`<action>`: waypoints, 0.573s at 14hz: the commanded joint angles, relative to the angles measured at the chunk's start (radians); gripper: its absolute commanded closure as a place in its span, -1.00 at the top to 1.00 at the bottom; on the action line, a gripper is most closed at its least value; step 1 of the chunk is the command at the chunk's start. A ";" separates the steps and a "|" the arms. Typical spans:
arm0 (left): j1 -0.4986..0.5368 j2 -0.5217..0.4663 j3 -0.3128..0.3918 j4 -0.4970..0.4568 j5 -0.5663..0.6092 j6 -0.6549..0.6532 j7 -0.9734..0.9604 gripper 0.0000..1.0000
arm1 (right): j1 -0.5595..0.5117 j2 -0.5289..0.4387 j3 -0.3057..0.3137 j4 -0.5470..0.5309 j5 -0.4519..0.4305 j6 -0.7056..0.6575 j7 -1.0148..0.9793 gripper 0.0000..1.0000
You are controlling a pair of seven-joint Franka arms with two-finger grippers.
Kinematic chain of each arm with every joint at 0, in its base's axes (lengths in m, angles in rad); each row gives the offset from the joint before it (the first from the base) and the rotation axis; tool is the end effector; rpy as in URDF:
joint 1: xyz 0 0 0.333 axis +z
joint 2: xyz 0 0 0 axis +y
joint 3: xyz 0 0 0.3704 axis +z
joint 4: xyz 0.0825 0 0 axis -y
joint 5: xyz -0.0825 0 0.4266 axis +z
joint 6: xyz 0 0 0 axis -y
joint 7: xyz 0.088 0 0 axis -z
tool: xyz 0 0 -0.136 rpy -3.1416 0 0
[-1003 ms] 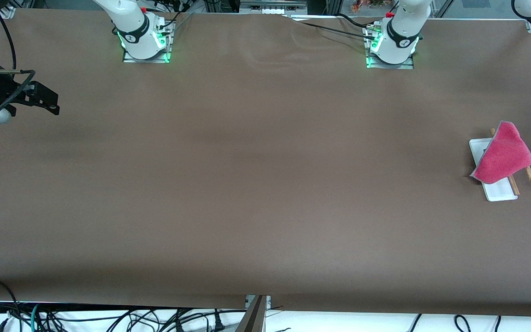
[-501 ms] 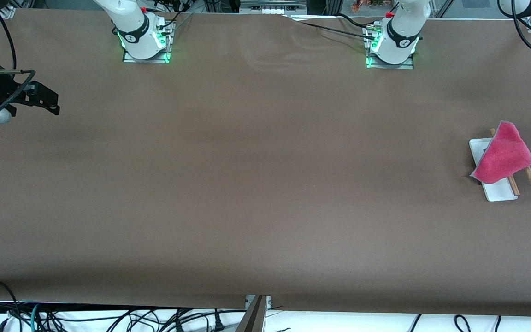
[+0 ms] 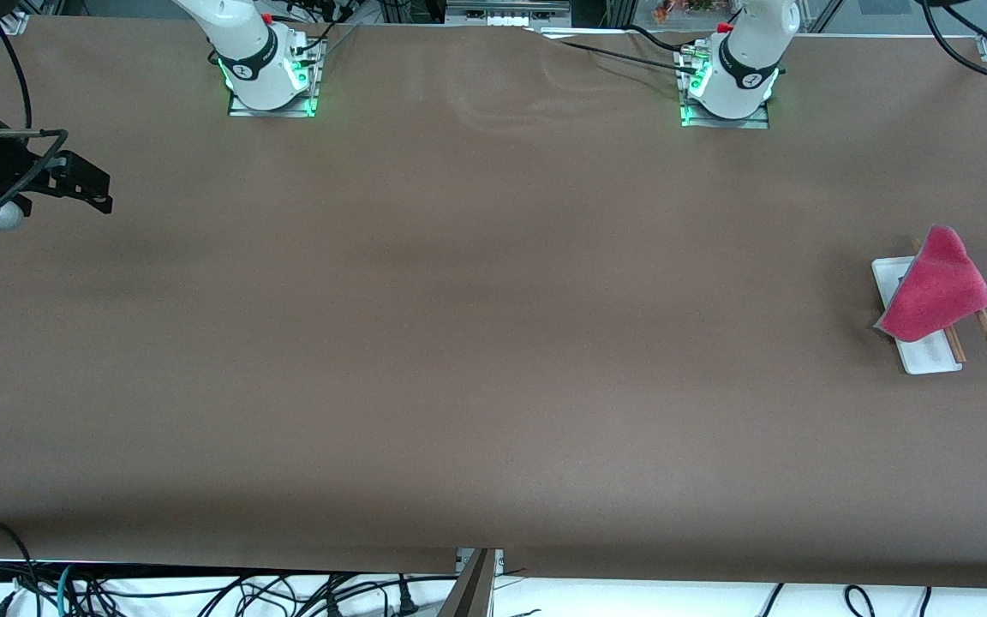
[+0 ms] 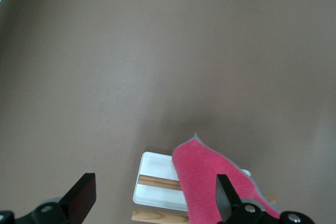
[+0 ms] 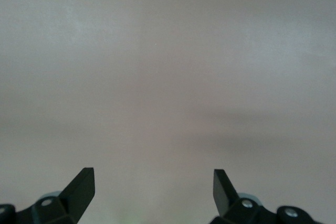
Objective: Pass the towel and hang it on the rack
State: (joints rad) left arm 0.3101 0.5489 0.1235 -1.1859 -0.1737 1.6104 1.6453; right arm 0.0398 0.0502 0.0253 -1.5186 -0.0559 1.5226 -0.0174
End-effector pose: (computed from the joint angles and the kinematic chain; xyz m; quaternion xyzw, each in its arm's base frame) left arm 0.7158 0.2809 0.4746 0.8203 -0.5663 0.0157 0.0793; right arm 0.6083 0.0314 0.6424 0.9985 0.0405 -0.0224 0.0278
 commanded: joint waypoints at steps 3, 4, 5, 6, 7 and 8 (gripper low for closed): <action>-0.152 -0.361 0.022 -0.372 0.121 0.092 -0.293 1.00 | -0.015 0.005 0.008 0.017 0.001 -0.001 -0.007 1.00; -0.175 -0.397 0.021 -0.400 0.149 0.106 -0.321 1.00 | -0.015 0.005 0.010 0.017 0.001 -0.007 -0.006 1.00; -0.196 -0.432 0.021 -0.429 0.158 0.146 -0.344 1.00 | -0.015 0.005 0.010 0.017 0.001 -0.004 -0.006 1.00; -0.218 -0.463 0.019 -0.460 0.161 0.201 -0.344 1.00 | -0.015 0.005 0.008 0.018 0.001 0.002 -0.012 1.00; -0.242 -0.492 0.013 -0.500 0.164 0.253 -0.338 1.00 | -0.015 0.005 0.010 0.018 -0.001 0.004 -0.018 1.00; -0.249 -0.523 0.012 -0.529 0.174 0.273 -0.340 1.00 | -0.015 0.005 0.010 0.018 0.001 0.004 -0.021 1.00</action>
State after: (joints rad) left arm 0.0986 0.1161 0.1287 -1.5958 -0.0382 1.8030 1.3220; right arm 0.0387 0.0510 0.0250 -1.5183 -0.0559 1.5256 -0.0174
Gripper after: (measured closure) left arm 0.000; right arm 0.000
